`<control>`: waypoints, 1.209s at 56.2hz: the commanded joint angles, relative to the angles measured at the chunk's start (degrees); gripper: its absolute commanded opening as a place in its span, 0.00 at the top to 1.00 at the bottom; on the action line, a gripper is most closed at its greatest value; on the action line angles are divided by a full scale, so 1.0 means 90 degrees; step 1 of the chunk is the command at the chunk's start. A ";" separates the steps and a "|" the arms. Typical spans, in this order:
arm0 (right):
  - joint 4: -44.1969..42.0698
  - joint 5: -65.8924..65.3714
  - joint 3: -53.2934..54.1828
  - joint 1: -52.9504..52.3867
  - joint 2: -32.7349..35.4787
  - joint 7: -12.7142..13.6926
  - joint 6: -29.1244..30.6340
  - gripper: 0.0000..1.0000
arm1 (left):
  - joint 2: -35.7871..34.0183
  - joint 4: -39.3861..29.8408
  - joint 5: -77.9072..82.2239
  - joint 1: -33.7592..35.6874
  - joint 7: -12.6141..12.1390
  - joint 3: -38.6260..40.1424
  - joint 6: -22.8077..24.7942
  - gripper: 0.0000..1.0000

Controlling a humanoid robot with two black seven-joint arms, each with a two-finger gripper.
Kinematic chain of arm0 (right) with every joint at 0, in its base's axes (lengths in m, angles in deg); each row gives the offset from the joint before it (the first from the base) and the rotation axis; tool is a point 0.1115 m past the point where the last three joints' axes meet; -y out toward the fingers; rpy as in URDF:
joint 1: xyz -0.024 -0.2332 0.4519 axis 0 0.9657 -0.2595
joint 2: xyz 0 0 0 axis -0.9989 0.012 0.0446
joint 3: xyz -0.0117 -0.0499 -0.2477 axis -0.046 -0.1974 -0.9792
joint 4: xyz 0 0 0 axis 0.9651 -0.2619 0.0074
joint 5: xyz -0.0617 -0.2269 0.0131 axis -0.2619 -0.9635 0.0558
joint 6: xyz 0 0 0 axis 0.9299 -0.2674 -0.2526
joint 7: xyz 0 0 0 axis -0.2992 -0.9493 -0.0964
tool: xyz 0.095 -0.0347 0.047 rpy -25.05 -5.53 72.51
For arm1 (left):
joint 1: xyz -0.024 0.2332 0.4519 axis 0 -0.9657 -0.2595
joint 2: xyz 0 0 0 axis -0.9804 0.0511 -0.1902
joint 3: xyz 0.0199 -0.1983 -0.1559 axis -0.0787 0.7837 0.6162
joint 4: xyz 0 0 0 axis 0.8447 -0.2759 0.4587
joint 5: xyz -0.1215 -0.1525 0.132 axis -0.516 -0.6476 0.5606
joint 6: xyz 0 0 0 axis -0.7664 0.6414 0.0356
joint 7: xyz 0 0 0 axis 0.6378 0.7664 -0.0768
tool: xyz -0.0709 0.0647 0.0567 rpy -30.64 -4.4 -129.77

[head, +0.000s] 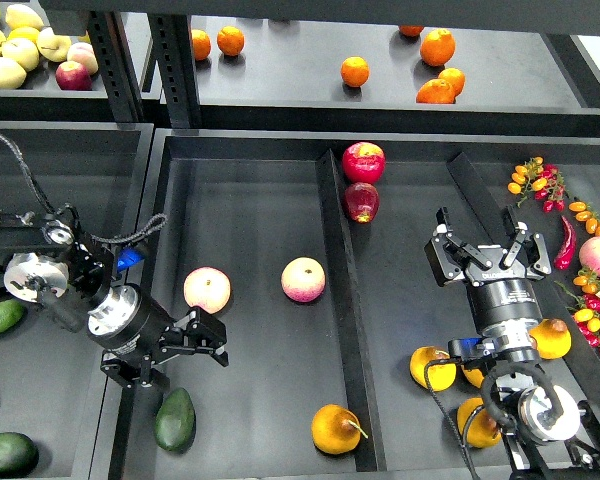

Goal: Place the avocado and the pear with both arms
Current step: 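Swing the left gripper over and down toward the dark green avocado, then lower the left gripper onto the avocado and close it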

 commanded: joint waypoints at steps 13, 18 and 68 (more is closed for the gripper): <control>0.0010 -0.0098 0.0016 0.0000 0.0000 -0.0020 0.0010 0.00 | 0.1302 0.0596 -0.0022 0.0077 -0.0001 -0.0710 0.0001 0.01; 0.0010 -0.0127 0.0016 0.0000 0.0000 -0.0020 0.0019 0.00 | 0.1633 0.0801 -0.0032 0.0048 -0.0001 -0.0788 0.0001 0.01; 0.0030 -0.0137 -0.0013 0.0000 0.0000 -0.0020 0.0068 0.00 | 0.2718 0.2022 -0.0042 -0.0275 -0.0001 -0.1628 0.0001 0.01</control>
